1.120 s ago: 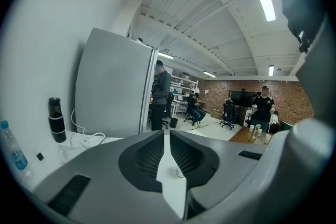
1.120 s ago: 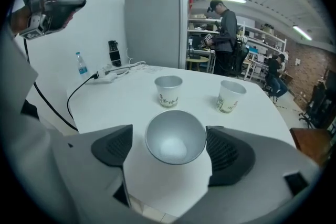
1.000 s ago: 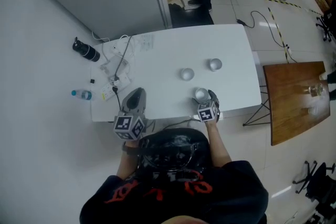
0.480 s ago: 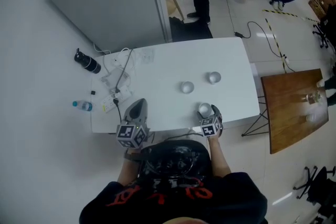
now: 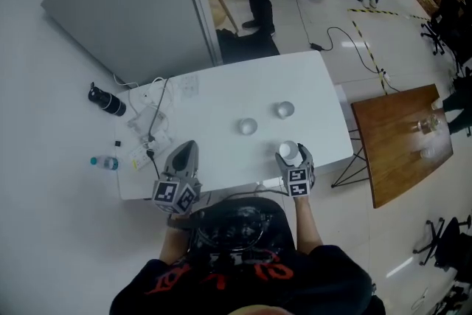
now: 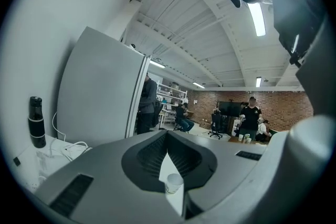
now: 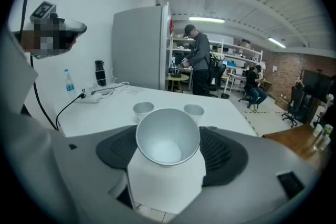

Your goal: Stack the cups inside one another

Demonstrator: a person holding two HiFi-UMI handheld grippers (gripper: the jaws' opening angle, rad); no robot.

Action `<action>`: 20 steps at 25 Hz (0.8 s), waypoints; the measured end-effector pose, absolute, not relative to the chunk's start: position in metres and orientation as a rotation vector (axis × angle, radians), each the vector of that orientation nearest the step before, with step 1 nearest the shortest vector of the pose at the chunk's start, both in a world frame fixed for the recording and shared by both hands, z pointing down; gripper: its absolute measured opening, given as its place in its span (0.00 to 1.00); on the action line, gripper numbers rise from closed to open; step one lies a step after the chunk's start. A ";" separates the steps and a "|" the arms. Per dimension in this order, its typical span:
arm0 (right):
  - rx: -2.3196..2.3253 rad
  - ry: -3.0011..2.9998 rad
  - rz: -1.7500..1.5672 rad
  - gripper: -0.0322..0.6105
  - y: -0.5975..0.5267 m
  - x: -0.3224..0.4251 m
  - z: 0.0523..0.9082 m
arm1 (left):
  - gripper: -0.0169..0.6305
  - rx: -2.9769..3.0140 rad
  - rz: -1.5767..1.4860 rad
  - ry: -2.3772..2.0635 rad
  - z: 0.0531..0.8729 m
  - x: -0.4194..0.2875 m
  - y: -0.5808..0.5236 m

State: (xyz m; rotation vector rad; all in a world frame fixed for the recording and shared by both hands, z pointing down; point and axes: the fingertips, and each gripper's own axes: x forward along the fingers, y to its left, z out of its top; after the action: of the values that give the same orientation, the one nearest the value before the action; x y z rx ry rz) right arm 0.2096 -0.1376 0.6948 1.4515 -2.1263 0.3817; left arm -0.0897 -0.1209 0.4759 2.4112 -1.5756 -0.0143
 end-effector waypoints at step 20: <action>1.449 -2.329 0.088 0.64 -0.251 0.204 0.576 | 0.03 2.408 -0.201 -1.657 0.453 -0.117 -0.106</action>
State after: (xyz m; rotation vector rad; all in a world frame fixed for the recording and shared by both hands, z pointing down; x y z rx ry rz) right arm 0.2038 -0.2515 0.5765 1.4492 -2.3286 0.0882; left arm -0.1166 -0.1061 0.4525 2.4078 -1.6567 -0.2005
